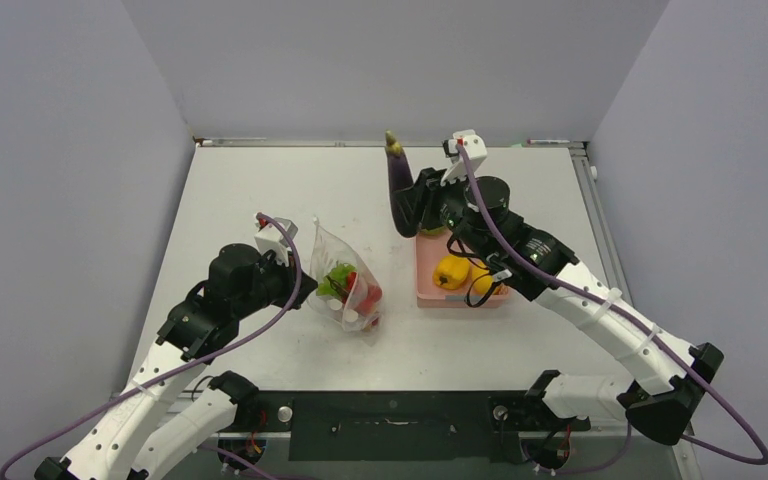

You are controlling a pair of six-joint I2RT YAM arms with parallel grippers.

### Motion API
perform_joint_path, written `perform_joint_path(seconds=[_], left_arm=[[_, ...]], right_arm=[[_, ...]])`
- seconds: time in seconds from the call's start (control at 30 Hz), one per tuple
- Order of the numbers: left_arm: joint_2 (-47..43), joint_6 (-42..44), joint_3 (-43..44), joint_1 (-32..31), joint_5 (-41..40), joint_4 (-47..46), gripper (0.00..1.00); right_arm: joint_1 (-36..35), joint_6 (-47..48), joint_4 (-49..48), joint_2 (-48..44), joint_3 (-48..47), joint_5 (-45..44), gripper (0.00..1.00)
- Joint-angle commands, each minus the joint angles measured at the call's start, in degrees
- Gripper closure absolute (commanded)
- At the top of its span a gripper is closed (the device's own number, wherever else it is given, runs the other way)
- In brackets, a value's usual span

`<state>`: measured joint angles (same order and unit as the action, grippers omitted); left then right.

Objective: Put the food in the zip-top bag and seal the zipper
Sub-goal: Place the fake vegetable in the zipper food storage bag.

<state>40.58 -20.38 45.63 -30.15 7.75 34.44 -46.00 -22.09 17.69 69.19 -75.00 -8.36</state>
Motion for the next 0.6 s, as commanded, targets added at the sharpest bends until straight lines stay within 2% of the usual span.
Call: perform_joint_path(seconds=[0.0, 0.4, 0.57], left_arm=[[-0.3, -0.1, 0.3, 0.4, 0.8, -2.5, 1.00], [-0.5, 0.0, 0.3, 0.4, 0.9, -2.5, 1.00], [-0.6, 0.0, 0.3, 0.4, 1.0, -2.6, 1.00]], right_arm=[[-3.4, -2.4, -8.2, -1.0, -0.5, 5.6, 0.90], [-11.4, -2.4, -21.0, 2.8, -0.1, 10.3, 0.90], [-13.5, -2.0, -23.0, 5.4, 0.1, 10.0, 0.90]])
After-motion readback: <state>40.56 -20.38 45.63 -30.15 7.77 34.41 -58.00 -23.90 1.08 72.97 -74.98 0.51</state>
